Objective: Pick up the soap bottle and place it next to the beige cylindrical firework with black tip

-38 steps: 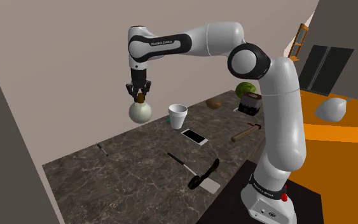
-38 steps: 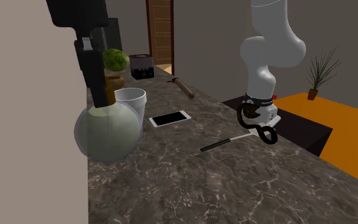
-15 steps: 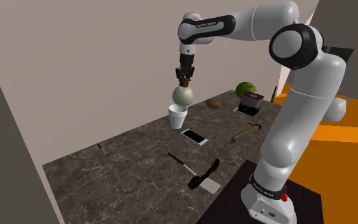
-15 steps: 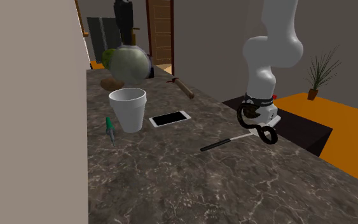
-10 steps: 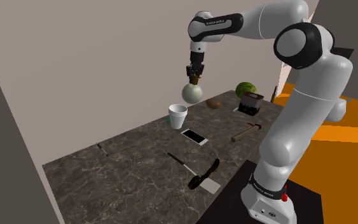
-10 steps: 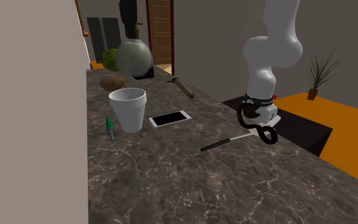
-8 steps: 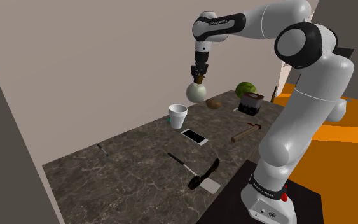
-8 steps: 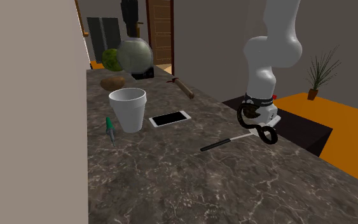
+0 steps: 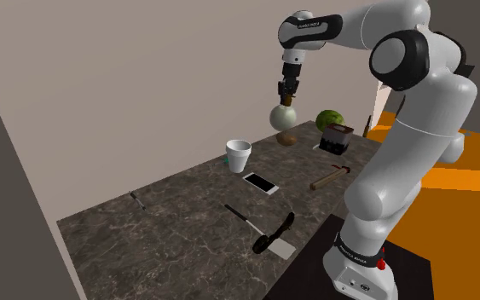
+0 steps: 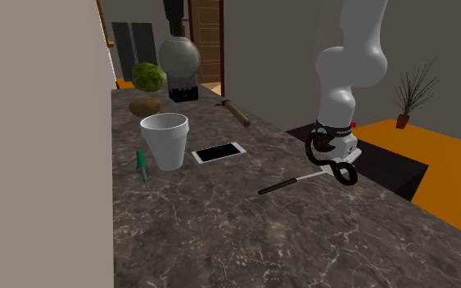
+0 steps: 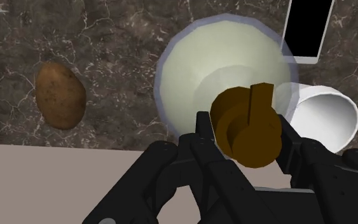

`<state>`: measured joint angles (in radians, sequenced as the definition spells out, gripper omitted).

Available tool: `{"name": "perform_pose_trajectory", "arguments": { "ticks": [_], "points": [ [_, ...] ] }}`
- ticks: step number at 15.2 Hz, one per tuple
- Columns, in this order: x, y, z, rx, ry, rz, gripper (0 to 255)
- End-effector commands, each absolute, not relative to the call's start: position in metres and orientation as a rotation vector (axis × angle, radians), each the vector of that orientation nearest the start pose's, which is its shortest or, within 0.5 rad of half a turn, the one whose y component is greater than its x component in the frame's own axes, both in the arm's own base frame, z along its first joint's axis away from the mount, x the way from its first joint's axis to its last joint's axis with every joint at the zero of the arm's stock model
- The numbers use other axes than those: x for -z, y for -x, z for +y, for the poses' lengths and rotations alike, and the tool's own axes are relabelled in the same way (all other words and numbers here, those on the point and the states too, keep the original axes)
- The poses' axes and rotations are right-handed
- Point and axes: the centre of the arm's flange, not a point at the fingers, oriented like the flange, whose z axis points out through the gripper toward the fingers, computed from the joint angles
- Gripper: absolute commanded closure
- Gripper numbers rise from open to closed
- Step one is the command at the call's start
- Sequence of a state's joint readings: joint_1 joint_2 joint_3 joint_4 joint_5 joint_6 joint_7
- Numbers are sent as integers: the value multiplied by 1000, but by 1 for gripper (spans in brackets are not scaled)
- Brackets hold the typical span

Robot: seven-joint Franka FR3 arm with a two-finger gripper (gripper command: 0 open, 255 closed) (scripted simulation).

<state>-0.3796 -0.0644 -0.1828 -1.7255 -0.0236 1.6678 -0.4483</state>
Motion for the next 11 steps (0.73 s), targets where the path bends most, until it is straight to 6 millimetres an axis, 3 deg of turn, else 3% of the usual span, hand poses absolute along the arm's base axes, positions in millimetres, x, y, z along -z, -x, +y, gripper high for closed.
{"name": "perform_pose_trajectory", "arguments": {
  "ticks": [1, 9, 11],
  "points": [
    [-599, -441, -314, -1, 3150, 173, 255],
    [-623, -389, -403, -1, 3150, 173, 255],
    [-620, -385, -410, -1, 3150, 173, 255]
  ]
}}
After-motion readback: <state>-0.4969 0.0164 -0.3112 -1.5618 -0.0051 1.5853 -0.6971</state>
